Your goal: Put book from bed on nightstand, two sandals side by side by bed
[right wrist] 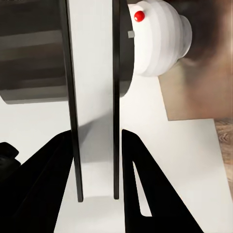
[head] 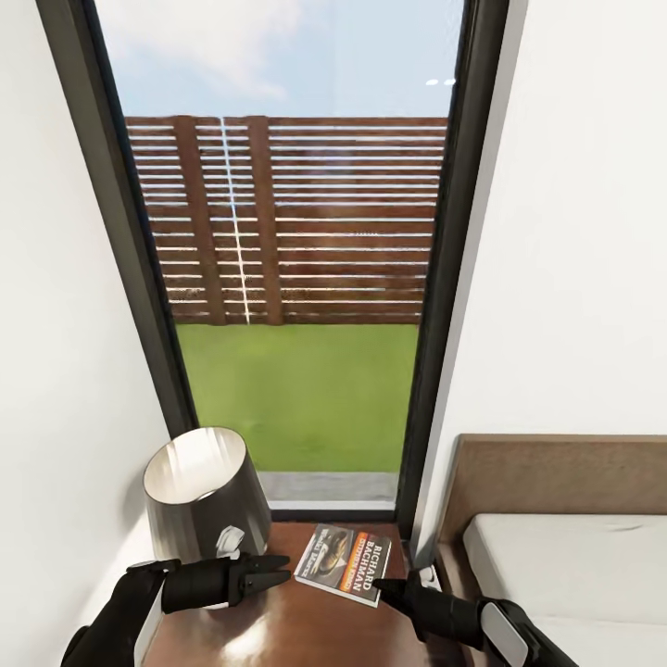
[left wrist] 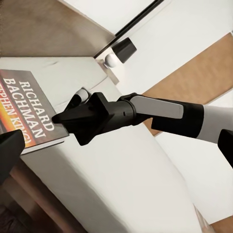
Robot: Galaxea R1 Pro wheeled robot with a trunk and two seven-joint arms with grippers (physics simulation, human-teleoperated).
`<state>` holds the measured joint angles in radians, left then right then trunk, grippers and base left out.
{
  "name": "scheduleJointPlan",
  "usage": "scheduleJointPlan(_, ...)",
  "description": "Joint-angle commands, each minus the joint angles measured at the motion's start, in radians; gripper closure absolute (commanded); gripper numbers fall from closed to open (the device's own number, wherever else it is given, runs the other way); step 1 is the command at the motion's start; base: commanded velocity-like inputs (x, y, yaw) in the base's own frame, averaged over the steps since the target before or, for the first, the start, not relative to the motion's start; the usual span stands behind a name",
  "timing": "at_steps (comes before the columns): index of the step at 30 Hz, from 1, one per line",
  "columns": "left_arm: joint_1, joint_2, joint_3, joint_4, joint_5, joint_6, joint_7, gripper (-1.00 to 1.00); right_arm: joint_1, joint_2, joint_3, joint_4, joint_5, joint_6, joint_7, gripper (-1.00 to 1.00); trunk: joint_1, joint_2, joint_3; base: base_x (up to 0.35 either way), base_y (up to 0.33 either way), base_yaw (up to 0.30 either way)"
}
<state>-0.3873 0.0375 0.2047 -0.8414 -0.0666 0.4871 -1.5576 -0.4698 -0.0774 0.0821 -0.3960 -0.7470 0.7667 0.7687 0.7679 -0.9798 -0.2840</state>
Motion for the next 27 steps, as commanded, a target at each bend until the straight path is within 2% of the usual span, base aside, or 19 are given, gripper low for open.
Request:
scheduleJointPlan(1,-0.001,-0.001,0.003,-0.001,-0.007,0.011,-0.007,-1.00,-0.001,-0.001,0.007,0.000,-0.009,0.003,0.000,1.00,0.004,-0.008,-0.005,0.000,0.000,0.000)
scheduleJointPlan(27,-0.001,-0.001,0.004,-0.001,-0.007,0.010,-0.006,-1.00,-0.001,-0.001,0.008,0.000,-0.009,0.002,0.001,1.00,0.104,-0.190,-0.086,0.000,0.000,0.000)
